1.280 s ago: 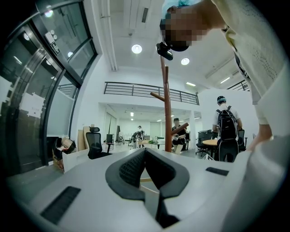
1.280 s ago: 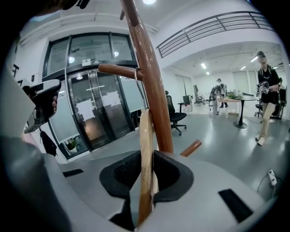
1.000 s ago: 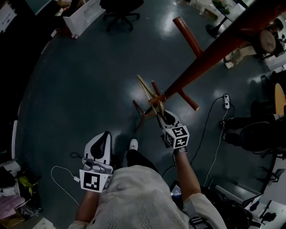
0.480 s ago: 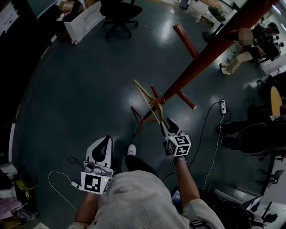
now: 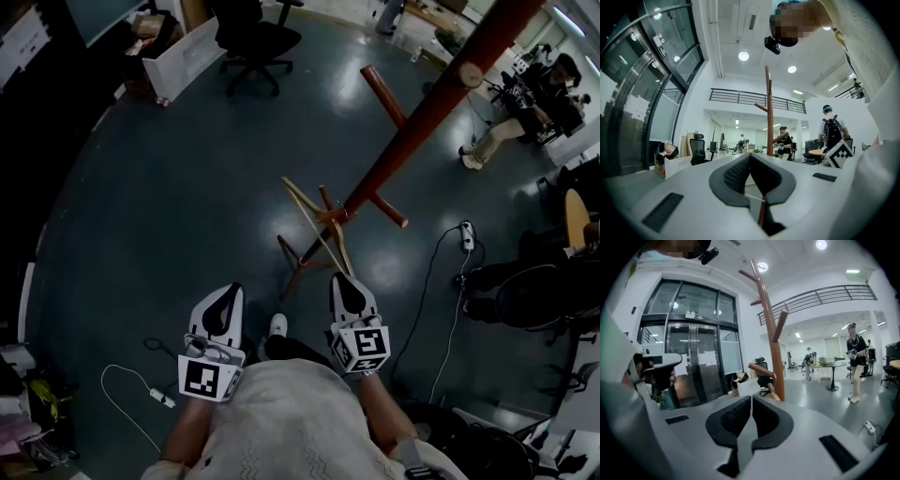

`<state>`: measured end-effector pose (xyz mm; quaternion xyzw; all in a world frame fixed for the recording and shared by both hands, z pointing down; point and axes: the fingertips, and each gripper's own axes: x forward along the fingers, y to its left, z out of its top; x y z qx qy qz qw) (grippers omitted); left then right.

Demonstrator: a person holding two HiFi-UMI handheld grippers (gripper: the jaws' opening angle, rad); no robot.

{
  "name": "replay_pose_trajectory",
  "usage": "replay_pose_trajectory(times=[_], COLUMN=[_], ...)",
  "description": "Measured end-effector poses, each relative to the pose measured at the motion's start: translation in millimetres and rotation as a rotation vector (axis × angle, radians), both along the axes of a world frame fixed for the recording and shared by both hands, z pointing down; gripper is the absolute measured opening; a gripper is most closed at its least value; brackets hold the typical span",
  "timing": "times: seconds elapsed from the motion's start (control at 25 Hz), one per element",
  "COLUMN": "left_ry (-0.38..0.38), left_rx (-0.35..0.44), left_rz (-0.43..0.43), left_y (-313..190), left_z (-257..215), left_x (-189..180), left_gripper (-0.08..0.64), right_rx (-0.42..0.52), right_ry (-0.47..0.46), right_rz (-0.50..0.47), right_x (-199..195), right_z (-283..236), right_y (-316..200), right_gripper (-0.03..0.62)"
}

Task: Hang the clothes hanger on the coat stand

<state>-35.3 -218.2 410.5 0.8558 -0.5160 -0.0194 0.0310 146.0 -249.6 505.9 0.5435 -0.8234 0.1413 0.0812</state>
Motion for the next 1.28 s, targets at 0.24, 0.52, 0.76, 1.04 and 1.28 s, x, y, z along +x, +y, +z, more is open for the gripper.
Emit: replay_pose_trajectory(times=[0.24, 0.52, 0.76, 1.04, 1.28], left_ry=[0.017, -0.013, -0.01, -0.003, -0.001], left_rx=[0.016, 0.036, 0.043, 0.051, 0.045], left_rz=[-0.017, -0.064, -0.088, -0.094, -0.104], left_y=[4, 4, 5, 11, 16], left_z=[-11, -17, -23, -29, -27], left_x=[-2, -14, -22, -33, -36], left_gripper=[0.012, 0.012, 0.012, 0.012, 0.012], right_rx=[0.068, 0.222, 0.204, 0.249, 0.246], right_ry=[-0.062, -0.124, -0.1, -0.108, -0.102], right_rz=[-0.187, -0.242, -0.262, -0.26, -0.291], right_x=[-79, -116, -126, -135, -142], right_z=[-54, -122, -128, -143, -139], right_y=[17, 16, 17, 18, 22], right_gripper=[0.018, 0.018, 0.018, 0.018, 0.018])
